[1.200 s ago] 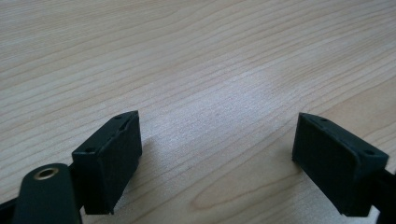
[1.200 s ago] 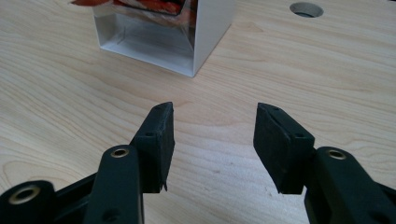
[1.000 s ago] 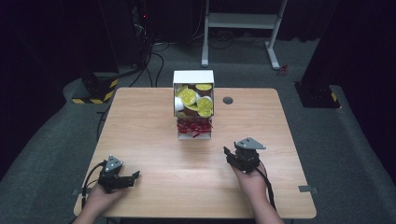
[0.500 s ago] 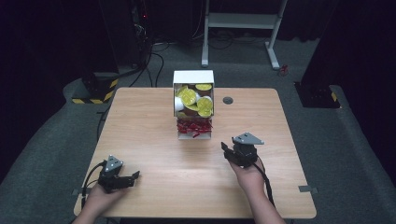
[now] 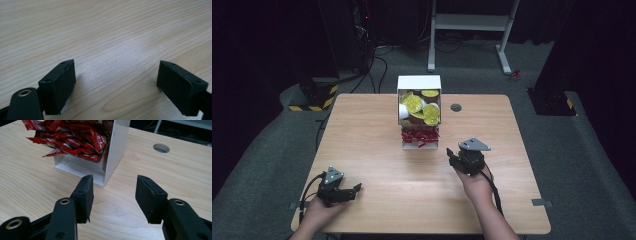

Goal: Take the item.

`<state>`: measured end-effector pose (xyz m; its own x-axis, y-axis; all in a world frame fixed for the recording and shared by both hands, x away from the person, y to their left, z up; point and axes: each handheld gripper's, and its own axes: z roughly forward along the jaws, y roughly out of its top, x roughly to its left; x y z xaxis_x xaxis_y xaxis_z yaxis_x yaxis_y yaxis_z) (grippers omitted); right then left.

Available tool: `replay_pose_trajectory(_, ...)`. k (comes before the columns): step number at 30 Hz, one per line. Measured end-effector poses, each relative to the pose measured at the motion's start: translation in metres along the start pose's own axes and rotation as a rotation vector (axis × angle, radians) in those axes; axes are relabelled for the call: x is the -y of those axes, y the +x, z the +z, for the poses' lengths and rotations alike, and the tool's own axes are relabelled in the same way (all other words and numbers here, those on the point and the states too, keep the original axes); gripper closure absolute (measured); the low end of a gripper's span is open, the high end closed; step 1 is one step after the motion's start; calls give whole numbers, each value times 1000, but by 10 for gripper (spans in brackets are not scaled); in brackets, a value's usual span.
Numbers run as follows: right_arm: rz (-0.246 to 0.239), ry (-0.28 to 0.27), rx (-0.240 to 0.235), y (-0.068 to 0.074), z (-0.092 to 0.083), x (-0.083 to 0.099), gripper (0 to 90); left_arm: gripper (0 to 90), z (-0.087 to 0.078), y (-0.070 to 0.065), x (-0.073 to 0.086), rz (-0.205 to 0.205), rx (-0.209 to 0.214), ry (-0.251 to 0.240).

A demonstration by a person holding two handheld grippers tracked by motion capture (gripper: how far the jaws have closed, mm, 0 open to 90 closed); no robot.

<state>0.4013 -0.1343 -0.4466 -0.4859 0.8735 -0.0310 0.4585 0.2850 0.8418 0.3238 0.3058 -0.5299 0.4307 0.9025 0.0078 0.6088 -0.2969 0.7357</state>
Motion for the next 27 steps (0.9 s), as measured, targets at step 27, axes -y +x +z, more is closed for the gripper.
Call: replay_pose_trajectory(27,10,0,-25,7,16,-25,540,158,0,0,0,6,0,-1)
